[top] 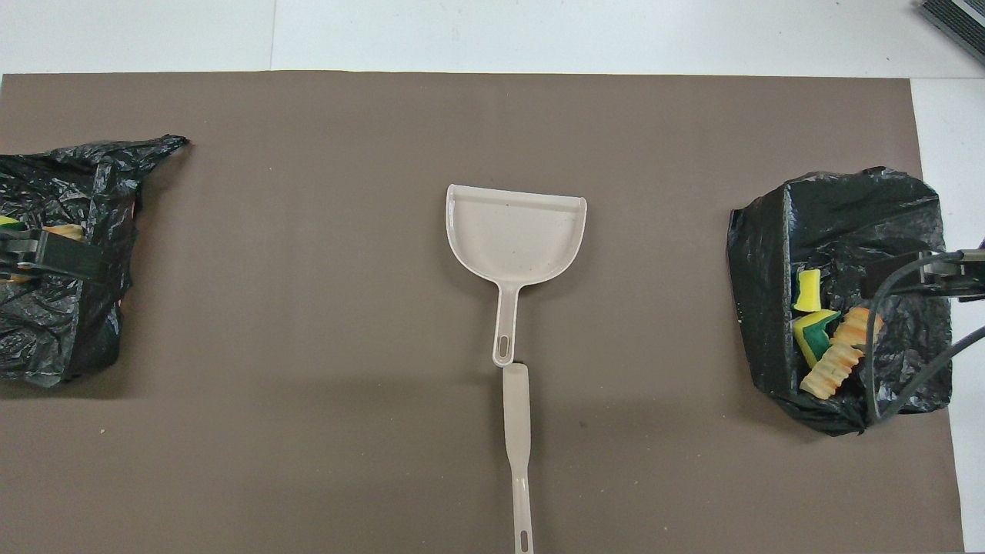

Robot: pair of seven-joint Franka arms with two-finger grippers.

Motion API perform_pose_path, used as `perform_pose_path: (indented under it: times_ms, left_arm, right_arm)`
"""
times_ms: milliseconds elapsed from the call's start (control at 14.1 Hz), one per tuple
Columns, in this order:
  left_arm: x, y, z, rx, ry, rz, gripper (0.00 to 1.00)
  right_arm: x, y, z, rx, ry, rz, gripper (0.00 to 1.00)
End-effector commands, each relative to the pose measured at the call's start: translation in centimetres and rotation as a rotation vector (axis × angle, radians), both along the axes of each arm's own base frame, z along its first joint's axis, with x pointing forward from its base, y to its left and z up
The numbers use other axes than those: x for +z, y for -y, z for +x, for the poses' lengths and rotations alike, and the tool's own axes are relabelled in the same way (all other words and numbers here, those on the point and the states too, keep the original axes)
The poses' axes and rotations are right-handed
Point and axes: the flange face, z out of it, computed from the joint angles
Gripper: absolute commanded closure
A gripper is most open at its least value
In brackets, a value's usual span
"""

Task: Sweep and dump trash in bin

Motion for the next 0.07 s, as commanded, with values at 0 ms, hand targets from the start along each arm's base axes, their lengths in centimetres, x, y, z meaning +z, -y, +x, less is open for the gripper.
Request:
perform_pose_path:
  times_ms: [0]
  left_arm:
    - [0.01,0.16,-0.88,-0.003,-0.013,0.004,0.0]
  right_arm:
    - [0.32,0.33,-0.47,0.022,-0.003,0.029,0.0]
